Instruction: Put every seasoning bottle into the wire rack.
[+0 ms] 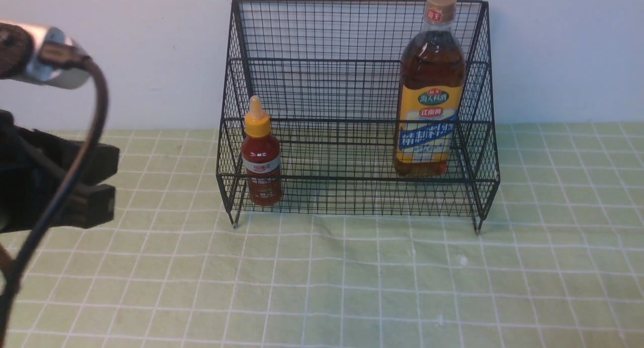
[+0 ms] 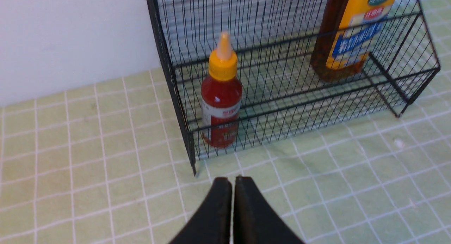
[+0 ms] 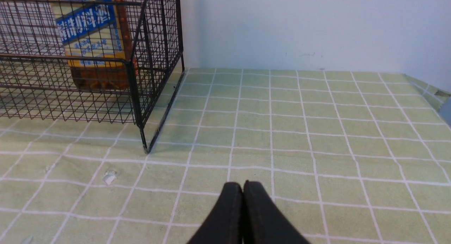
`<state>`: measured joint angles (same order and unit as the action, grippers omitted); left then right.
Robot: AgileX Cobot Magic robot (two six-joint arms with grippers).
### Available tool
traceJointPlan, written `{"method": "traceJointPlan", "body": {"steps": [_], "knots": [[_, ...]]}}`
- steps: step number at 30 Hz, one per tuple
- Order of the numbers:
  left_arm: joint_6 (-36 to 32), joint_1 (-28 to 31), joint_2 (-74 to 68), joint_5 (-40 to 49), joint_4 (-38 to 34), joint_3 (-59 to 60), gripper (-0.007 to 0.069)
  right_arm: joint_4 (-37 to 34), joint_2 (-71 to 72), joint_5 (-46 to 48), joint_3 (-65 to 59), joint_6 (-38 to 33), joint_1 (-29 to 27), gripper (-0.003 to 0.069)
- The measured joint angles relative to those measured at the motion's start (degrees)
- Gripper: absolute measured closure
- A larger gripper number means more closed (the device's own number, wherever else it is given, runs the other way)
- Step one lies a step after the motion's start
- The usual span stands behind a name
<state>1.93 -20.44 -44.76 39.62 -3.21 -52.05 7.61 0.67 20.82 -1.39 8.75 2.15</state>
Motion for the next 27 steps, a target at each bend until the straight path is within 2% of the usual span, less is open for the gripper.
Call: {"method": "traceJointPlan", "body": {"steps": [6, 9, 13, 21, 27], "knots": [[-0.25, 0.00, 11.17, -1.36, 1.05, 1.49, 0.0631, 0.00, 0.00, 0.00, 0.00, 0.00, 0.00, 0.0673], [-0.69, 0.47, 19.13, -5.40, 3.21, 7.95, 0.0631, 0.00, 0.00, 0.00, 0.00, 0.00, 0.00, 0.0673], [-0.75, 3.95, 27.76, -12.55, 4.46, 20.84, 0.0631, 0.00, 0.00, 0.00, 0.00, 0.00, 0.00, 0.0673], [-0.80, 16.31, 41.48, -26.99, 1.57, 50.70, 0.0631, 0.00, 0.00, 0.00, 0.00, 0.00, 0.00, 0.0673], [-1.31, 17.61, 45.36, -25.05, 2.38, 53.63, 0.0631, 0.00, 0.00, 0.02, 0.00, 0.00, 0.00, 0.0673]]}}
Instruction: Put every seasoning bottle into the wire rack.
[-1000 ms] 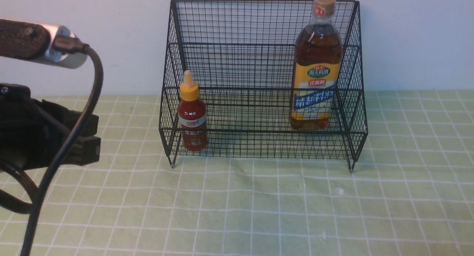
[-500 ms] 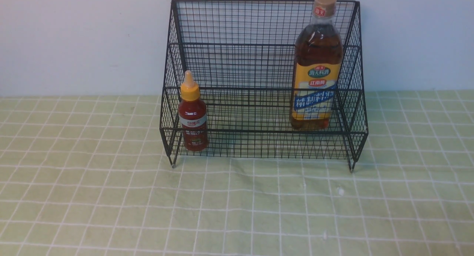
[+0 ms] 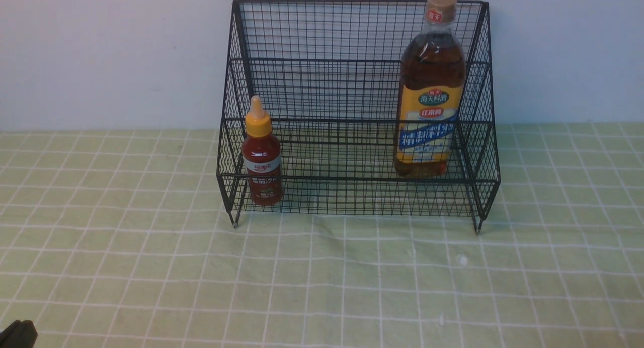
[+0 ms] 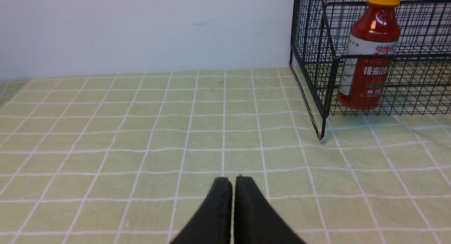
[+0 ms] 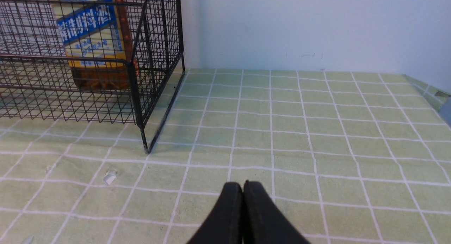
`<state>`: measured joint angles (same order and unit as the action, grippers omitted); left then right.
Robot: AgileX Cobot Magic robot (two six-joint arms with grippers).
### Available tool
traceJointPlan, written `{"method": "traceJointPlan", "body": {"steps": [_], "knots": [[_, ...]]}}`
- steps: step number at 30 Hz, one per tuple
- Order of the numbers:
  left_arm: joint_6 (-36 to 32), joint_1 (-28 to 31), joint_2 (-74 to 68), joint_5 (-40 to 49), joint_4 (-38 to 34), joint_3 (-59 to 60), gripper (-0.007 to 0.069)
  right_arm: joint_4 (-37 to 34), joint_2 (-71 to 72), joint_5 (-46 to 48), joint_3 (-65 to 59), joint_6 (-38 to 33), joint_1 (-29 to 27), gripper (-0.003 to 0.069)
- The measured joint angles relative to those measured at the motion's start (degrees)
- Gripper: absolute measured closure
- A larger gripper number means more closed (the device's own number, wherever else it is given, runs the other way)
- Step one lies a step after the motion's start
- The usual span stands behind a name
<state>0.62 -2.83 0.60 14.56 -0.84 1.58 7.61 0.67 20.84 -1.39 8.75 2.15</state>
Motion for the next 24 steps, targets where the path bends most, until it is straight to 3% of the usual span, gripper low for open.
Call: {"method": "traceJointPlan", "body": {"steps": [7, 24], "knots": [[-0.13, 0.00, 0.03, 6.37, 0.84, 0.07, 0.0631, 0.00, 0.00, 0.00, 0.00, 0.00, 0.00, 0.0673], [-0.08, 0.00, 0.03, 6.54, 0.84, 0.07, 0.0631, 0.00, 0.00, 0.00, 0.00, 0.00, 0.00, 0.0673]]}}
